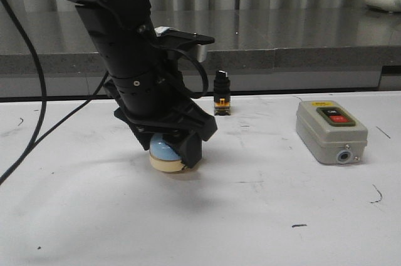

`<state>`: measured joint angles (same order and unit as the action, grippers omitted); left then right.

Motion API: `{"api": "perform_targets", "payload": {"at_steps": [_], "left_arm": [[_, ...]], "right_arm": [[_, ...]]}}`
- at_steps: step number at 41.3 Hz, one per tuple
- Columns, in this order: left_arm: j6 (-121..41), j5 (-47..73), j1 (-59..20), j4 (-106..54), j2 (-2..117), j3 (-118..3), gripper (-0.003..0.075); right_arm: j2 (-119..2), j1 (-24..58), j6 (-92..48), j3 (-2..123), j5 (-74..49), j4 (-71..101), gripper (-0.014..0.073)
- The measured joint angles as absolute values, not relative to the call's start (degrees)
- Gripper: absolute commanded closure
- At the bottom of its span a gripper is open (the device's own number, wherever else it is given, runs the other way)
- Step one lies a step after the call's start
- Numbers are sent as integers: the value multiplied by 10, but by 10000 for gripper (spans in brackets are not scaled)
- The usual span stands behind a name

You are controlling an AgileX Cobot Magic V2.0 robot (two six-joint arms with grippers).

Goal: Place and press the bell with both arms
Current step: 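Lift the bell with the left gripper and carry it toward the table centre, then set the bell down and open the left gripper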

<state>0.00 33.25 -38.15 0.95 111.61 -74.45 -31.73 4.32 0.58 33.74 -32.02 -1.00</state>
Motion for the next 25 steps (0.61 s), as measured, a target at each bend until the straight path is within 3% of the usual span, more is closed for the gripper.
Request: {"api": "perform_targets", "payload": {"at_steps": [8, 17, 25], "left_arm": [[0, 330, -381, -6, 1128, -745, 325], [0, 333, -381, -7, 1133, -745, 134], [0, 334, -381, -8, 1133, -745, 122]], "right_arm": [[-317, 43, 6, 337, -320, -10, 96], [-317, 43, 6, 337, -320, -10, 96], [-317, 43, 6, 337, -320, -10, 96]]}}
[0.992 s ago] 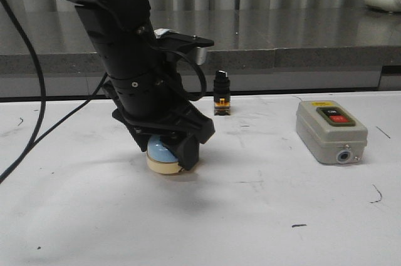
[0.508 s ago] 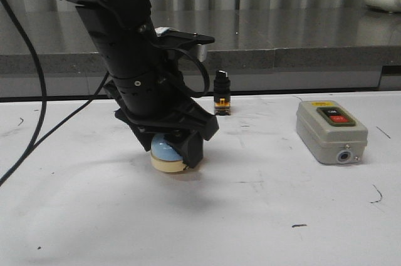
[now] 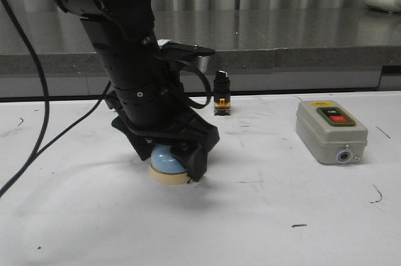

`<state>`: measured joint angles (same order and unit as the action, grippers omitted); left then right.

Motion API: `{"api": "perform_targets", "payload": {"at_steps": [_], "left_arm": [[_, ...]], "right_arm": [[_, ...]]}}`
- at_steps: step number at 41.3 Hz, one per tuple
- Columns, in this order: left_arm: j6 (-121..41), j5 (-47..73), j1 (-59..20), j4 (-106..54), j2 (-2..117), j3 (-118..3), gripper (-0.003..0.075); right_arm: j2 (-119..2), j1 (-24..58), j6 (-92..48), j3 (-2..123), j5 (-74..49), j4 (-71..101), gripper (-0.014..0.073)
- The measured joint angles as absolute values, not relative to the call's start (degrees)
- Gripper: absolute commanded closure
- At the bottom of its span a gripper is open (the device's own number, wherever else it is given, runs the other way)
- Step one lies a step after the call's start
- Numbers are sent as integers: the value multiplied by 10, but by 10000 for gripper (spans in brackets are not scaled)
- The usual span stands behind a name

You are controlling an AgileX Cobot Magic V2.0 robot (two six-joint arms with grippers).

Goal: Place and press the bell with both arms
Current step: 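Set the bell down and open the left gripper, then raise the left gripper away from the bell and withdraw it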

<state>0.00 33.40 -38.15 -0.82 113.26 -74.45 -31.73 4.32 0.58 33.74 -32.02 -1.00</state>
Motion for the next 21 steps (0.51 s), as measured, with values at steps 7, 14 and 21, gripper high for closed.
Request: {"api": "perform_targets", "payload": {"at_steps": [7, 14, 21], "left_arm": [[0, 354, -381, -8, 1111, -745, 122], [0, 380, -381, -8, 1029, -738, 122], [0, 388, -381, -8, 912, -687, 122]], "right_arm": [[-317, 43, 6, 337, -320, -10, 96], [-317, 43, 6, 337, -320, -10, 96], [-317, 43, 6, 337, -320, -10, 96]]}}
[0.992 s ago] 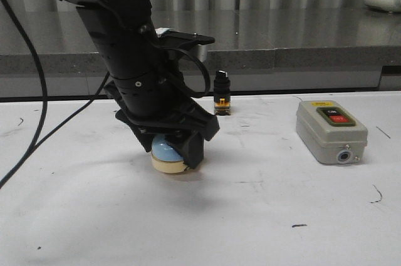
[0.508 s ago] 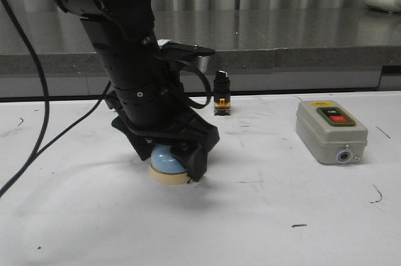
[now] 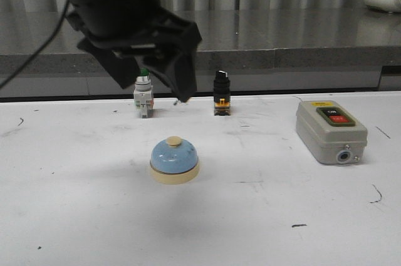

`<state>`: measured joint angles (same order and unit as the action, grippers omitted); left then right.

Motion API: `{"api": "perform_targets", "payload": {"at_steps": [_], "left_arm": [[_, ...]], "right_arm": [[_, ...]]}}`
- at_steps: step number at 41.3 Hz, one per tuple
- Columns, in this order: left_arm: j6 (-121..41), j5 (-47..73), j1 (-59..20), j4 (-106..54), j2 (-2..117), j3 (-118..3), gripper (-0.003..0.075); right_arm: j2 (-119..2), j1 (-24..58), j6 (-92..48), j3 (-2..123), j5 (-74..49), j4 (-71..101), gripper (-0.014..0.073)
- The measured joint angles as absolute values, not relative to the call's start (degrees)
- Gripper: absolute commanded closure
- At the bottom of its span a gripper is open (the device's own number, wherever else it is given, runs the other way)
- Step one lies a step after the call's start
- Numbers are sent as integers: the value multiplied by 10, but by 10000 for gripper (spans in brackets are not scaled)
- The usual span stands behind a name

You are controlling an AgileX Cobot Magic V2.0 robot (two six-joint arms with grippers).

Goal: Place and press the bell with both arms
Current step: 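Raise the left gripper away from the bell and withdraw it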

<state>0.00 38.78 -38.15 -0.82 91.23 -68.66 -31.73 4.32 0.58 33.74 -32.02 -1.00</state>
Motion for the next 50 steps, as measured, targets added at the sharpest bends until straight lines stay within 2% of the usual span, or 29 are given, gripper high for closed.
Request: {"api": "perform_targets", "payload": {"at_steps": [15, 29, 41, 45, 50], "left_arm": [[11, 400, -380, -8, 664, -547, 122], [32, 420, -325, -7, 446, -438, 122], [32, 426, -316, -4, 339, -402, 122], [32, 426, -316, -4, 334, -402, 122], [32, 426, -316, -4, 334, -402, 122]], "right_arm": [[-317, 43, 6, 337, -320, -10, 96], [-317, 43, 6, 337, -320, -10, 96], [-317, 43, 6, 337, -317, -10, 103], [-317, 43, 6, 343, -319, -9, 181], [-331, 62, -7, 374, -350, -7, 375]]}}
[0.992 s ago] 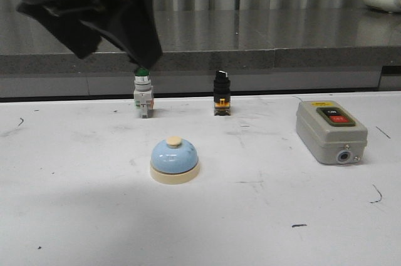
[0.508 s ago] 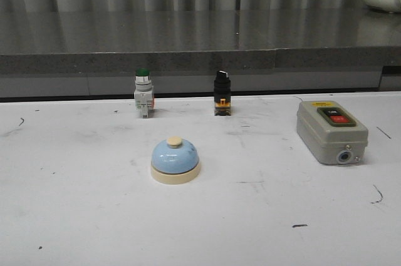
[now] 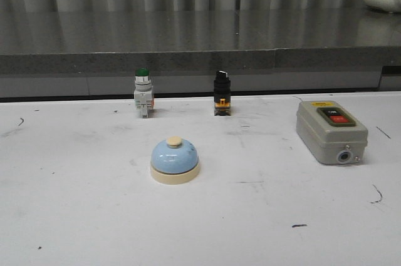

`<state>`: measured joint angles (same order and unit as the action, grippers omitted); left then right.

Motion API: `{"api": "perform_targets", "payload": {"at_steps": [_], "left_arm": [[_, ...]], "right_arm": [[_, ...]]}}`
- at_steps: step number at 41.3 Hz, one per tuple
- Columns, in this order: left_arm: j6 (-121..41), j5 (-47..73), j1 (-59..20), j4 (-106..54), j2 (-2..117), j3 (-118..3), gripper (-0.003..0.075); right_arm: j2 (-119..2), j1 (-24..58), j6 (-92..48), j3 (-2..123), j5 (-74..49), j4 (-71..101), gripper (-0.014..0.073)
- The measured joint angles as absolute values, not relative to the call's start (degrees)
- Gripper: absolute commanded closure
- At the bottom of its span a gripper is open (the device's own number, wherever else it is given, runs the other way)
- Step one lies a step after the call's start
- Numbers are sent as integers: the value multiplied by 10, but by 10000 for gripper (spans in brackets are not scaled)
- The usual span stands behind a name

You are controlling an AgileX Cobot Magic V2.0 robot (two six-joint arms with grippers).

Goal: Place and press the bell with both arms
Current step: 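Raise the left gripper away from the bell and withdraw it, then move the right gripper over the bell and lower it onto the button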

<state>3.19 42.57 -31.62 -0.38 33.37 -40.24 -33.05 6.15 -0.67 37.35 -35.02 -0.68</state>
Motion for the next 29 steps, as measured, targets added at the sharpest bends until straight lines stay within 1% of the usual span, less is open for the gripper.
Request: {"api": "perform_targets", "payload": {"at_steps": [1, 4, 7, 10, 20, 29], "left_arm": [[32, 426, -316, -4, 334, -402, 122], [32, 426, -316, -4, 334, -402, 122], [32, 426, -316, -4, 334, -402, 122], [32, 426, -316, -4, 334, -402, 122], [32, 426, -316, -4, 334, -402, 122], [32, 426, -316, -4, 334, -402, 122]], "right_arm": [[-335, 67, -10, 383, -358, -7, 435], [-354, 89, -18, 412, -387, -6, 538], [-376, 113, -21, 438, -413, -5, 611], [-404, 144, -26, 461, -435, -5, 657], [-514, 252, -38, 535, -455, -5, 661], [-661, 344, -42, 624, -466, -5, 661]]}}
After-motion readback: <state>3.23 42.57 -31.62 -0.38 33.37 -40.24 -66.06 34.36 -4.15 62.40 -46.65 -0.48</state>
